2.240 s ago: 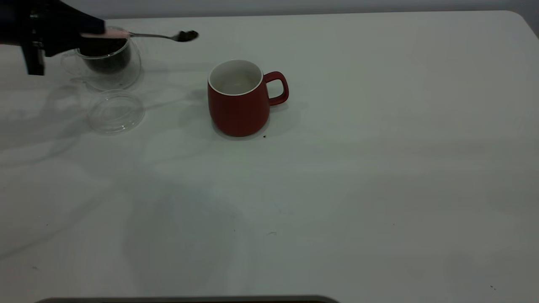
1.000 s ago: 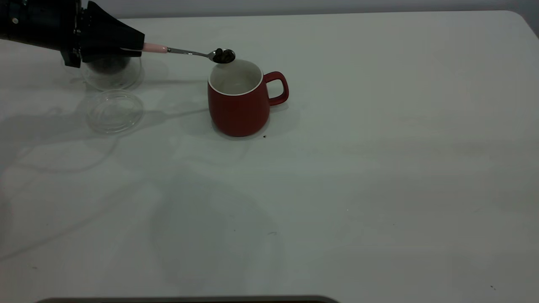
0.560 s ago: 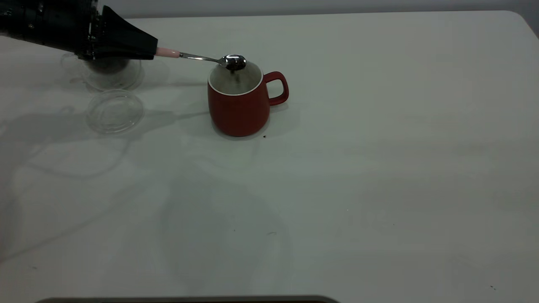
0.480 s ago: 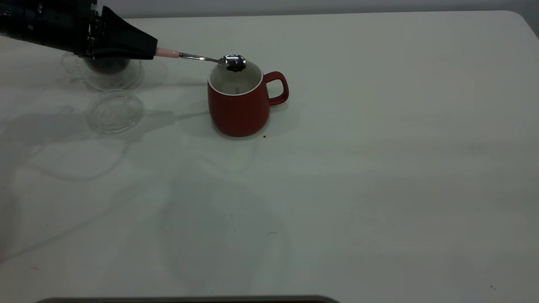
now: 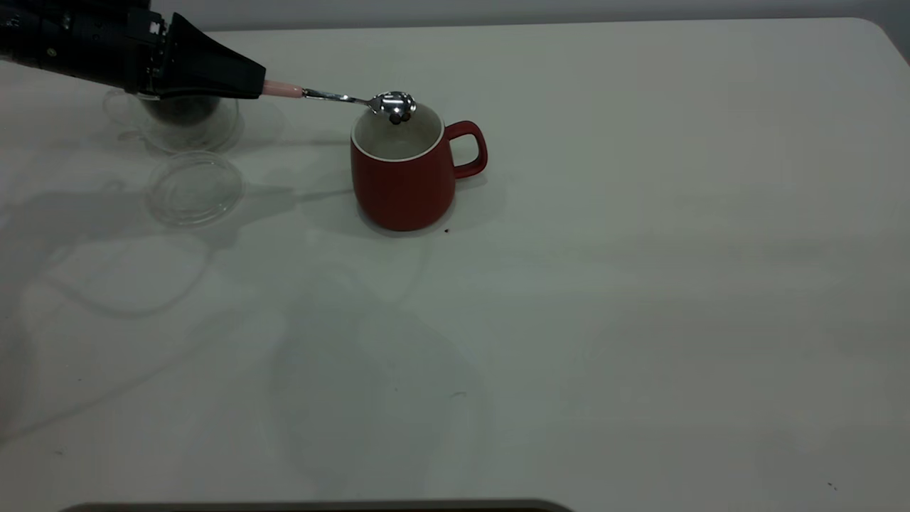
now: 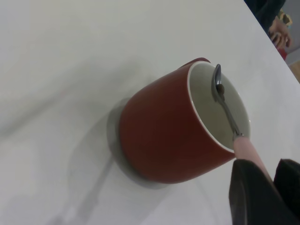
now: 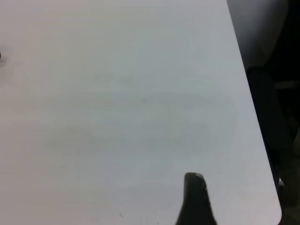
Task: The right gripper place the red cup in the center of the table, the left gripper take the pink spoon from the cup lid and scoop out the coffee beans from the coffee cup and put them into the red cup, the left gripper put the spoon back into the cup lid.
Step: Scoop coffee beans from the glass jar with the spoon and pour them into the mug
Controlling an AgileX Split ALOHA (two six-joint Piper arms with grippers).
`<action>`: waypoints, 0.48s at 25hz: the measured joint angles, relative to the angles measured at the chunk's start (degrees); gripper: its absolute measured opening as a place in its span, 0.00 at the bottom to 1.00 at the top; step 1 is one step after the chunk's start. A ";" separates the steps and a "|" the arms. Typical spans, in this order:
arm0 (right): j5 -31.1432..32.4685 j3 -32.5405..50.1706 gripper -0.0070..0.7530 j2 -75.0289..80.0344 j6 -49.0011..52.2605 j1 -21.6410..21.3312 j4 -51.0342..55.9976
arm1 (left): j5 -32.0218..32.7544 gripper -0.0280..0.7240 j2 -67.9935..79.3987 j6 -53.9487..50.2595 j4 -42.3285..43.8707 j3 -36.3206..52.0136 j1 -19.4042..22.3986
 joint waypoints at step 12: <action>0.00 0.00 0.78 0.00 0.00 0.00 0.00 | 1.33 0.20 -0.74 -5.83 3.21 0.00 0.00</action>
